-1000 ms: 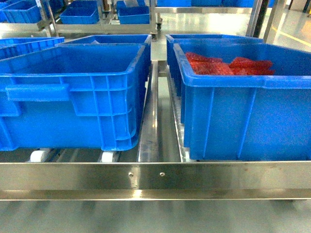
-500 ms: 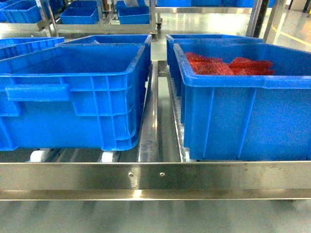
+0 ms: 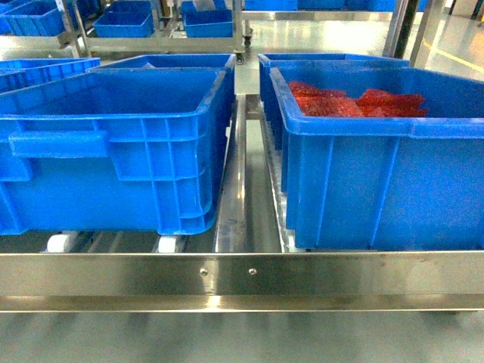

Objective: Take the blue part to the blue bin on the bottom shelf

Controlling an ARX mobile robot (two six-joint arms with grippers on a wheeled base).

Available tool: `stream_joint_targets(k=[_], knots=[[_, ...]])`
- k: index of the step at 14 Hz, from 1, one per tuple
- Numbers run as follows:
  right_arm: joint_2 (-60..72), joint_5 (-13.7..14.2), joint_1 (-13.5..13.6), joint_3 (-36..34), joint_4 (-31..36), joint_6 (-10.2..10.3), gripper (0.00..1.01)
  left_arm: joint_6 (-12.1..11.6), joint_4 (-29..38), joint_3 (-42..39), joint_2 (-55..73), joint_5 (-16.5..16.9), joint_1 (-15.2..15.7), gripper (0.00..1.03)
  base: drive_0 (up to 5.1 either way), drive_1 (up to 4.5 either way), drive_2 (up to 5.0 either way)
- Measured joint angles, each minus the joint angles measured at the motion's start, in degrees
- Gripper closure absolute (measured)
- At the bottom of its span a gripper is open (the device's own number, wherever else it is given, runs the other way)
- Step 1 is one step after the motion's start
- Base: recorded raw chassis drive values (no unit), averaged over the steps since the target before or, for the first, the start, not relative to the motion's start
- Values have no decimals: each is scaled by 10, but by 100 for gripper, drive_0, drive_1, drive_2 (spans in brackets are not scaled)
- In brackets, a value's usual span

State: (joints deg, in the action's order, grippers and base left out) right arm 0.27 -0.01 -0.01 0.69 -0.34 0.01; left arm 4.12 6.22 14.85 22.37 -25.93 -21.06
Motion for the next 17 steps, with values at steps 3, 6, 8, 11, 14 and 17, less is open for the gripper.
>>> stream_joint_targets(k=[3, 6, 8, 11, 14, 17], knots=[[0, 0, 0, 0, 0, 0, 3, 0, 0, 0, 0, 0, 0, 60, 0, 0, 0], [0, 0, 0, 0, 0, 0, 3, 0, 0, 0, 0, 0, 0, 60, 0, 0, 0], [0, 0, 0, 0, 0, 0, 3, 0, 0, 0, 0, 0, 0, 60, 0, 0, 0], [0, 0, 0, 0, 2, 0, 3, 0, 2, 0, -2, 0, 0, 60, -6, 271, -283], [0, 0, 0, 0, 1, 0, 3, 0, 1, 0, 0, 0, 0, 60, -7, 408, -423], [0, 0, 0, 0, 0, 0, 3, 0, 2, 0, 0, 0, 0, 60, -11, 405, -428]])
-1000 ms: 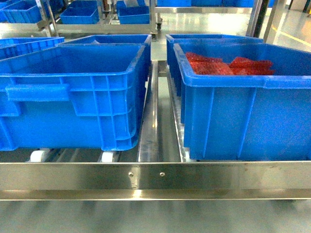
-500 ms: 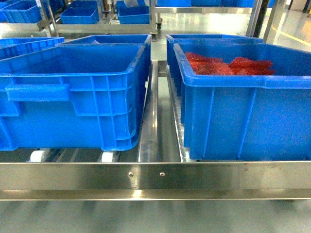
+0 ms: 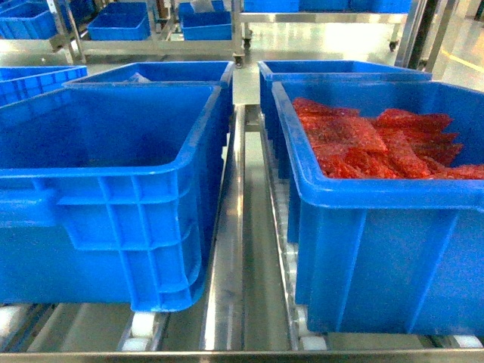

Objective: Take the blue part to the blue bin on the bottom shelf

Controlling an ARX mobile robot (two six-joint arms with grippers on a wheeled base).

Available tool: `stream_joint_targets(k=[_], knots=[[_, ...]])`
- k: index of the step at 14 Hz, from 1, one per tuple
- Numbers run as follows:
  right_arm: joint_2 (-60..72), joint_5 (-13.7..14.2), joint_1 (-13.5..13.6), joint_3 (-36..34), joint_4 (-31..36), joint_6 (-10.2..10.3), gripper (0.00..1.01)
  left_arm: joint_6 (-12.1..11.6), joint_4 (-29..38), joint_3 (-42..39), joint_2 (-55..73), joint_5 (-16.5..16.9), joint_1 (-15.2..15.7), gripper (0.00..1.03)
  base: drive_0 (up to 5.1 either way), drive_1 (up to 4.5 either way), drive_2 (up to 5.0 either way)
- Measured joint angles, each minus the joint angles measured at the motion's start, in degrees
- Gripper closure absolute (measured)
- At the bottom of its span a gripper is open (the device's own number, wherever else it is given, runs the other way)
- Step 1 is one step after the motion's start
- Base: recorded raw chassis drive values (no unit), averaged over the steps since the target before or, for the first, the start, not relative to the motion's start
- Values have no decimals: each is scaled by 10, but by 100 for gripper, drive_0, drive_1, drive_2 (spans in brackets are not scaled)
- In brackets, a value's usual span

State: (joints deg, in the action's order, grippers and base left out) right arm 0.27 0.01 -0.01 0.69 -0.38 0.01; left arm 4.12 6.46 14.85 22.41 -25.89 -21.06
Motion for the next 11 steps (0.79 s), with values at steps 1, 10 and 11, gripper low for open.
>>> stream_joint_targets(k=[1, 10, 11], knots=[[0, 0, 0, 0, 2, 0, 3, 0, -3, 0, 3, 0, 0, 60, 0, 0, 0], [0, 0, 0, 0, 1, 0, 3, 0, -3, 0, 0, 1, 0, 60, 0, 0, 0], [0, 0, 0, 0, 1, 0, 3, -15, -39, 7, 3, 61, 21, 60, 0, 0, 0]])
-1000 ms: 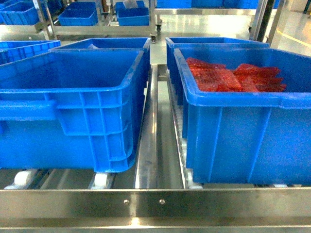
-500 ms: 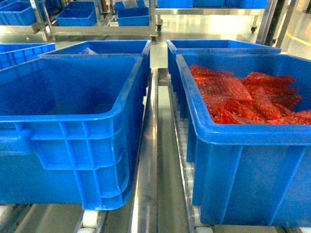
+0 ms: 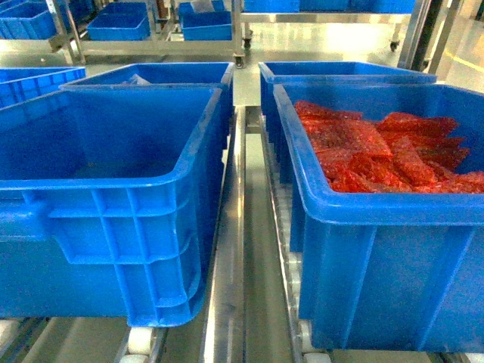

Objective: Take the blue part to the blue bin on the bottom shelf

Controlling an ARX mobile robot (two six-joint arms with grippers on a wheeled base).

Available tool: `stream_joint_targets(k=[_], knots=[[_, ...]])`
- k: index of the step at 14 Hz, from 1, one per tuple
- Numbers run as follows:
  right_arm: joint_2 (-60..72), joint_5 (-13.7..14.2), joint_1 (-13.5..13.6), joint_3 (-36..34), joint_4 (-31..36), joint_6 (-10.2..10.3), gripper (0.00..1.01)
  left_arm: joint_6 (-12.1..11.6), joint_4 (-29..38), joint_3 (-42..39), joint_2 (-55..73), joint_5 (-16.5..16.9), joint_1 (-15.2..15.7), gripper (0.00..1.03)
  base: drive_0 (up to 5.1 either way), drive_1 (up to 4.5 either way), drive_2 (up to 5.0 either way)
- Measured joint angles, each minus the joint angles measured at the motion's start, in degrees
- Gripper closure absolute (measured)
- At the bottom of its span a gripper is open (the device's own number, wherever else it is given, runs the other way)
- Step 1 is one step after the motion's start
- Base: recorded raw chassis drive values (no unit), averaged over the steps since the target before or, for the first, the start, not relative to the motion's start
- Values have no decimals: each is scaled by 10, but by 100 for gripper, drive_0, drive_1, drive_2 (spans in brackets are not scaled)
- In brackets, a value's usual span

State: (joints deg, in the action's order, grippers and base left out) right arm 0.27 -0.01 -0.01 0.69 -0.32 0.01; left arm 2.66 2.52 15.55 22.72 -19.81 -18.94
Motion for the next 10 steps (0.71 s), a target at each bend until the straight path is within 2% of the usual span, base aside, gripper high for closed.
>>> stream_joint_targets(k=[1, 3, 4, 6, 7, 8, 9, 10], knots=[[0, 0, 0, 0, 0, 0, 3, -6, 14, 1, 19, 37, 7, 60, 0, 0, 0], [0, 0, 0, 0, 0, 0, 3, -12, 65, 5, 67, 56, 7, 60, 0, 0, 0], [0, 0, 0, 0, 0, 0, 3, -12, 116, 20, 119, 67, 17, 60, 0, 0, 0], [0, 0, 0, 0, 0, 0, 3, -14, 283, 94, 316, 79, 41, 60, 0, 0, 0], [0, 0, 0, 0, 0, 0, 3, -11, 335, 137, 418, 81, 50, 60, 0, 0, 0], [0, 0, 0, 0, 0, 0, 3, -11, 364, 176, 514, 78, 52, 60, 0, 0, 0], [0, 0, 0, 0, 0, 0, 3, -13, 365, 205, 589, 77, 53, 58, 0, 0, 0], [0, 0, 0, 0, 0, 0, 3, -16, 364, 215, 633, 77, 53, 45, 0, 0, 0]])
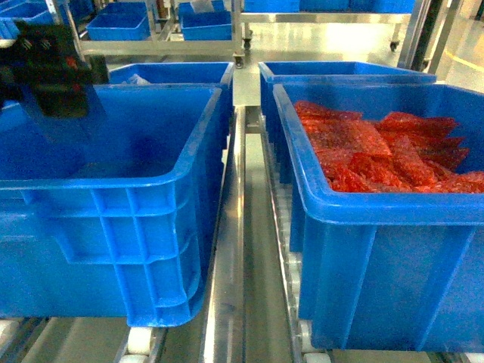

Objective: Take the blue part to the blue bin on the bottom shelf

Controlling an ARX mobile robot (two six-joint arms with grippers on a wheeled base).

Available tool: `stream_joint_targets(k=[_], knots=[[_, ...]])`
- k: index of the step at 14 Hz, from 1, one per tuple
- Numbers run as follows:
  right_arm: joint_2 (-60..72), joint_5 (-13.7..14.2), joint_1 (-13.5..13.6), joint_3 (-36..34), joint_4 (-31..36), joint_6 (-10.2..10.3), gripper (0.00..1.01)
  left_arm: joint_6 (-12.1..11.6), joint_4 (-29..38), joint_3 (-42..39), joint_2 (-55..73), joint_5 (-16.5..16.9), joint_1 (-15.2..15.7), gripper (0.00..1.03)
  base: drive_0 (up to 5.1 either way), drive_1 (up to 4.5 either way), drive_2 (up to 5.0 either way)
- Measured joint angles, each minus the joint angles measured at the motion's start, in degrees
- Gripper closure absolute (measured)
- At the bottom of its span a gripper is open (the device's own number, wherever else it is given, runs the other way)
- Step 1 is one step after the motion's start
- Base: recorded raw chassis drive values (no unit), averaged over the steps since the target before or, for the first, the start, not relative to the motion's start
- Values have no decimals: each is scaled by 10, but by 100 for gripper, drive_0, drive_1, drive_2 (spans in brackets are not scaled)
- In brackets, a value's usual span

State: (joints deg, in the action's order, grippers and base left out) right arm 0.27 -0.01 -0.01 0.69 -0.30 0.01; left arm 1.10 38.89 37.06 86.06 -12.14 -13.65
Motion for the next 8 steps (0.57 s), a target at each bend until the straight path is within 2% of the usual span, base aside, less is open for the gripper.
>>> stream_joint_targets(k=[3, 4, 8], knots=[[0, 0, 0, 0, 0, 0, 3, 0, 3, 2, -6, 0, 0, 9, 0, 0, 0], [0, 0, 0, 0, 0, 0, 3, -1, 2, 2, -6, 0, 0, 4, 0, 0, 0], [0, 0, 0, 0, 0, 0, 3, -1, 1, 2, -6, 0, 0, 5, 0, 0, 0]])
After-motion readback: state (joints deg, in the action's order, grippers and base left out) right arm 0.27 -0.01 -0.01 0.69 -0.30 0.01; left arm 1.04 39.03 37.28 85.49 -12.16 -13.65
